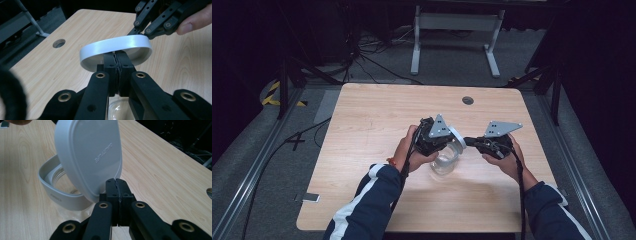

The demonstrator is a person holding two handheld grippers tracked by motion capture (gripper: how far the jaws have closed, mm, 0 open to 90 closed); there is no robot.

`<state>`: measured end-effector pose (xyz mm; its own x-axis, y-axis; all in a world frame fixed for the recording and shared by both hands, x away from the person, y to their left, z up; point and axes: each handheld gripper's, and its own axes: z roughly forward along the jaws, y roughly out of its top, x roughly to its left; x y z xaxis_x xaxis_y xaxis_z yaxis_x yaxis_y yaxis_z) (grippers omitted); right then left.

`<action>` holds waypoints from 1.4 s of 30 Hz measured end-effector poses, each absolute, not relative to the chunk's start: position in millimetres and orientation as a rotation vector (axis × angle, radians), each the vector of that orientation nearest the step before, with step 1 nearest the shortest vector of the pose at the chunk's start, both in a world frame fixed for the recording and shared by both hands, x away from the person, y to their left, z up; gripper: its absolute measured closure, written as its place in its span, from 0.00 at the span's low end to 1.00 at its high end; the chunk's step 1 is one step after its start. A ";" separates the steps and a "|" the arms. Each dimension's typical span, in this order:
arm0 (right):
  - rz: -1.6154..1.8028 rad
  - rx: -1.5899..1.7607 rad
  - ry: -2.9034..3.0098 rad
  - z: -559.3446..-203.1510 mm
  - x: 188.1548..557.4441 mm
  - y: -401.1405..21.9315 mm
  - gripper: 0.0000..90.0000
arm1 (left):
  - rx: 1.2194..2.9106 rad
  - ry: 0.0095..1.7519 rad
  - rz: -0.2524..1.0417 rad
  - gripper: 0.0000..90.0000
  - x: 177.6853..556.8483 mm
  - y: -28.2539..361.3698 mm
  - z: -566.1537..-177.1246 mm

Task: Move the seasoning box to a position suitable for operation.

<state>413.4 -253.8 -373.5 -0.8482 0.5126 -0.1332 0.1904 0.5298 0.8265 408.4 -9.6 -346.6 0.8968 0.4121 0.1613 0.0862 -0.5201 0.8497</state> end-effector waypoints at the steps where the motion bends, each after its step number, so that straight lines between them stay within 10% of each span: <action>1: 1.242 0.577 2.409 -373.5 413.3 -254.8 1.00 | 2.104 0.343 0.435 0.98 409.8 -10.8 -345.5; 20: 1.218 0.594 2.404 -371.3 405.2 -271.8 1.00 | 2.108 0.313 0.414 0.97 409.6 -17.7 -342.4; 42: 1.242 0.596 2.373 -365.2 399.2 -276.5 1.00 | 2.168 0.435 0.564 0.78 392.2 67.8 -356.5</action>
<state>399.2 -276.5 -365.2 -0.8313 0.5363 -0.1459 0.1859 0.5156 0.8364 392.2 67.8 -356.5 0.8389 0.4867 0.2437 0.1124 -0.5930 0.7973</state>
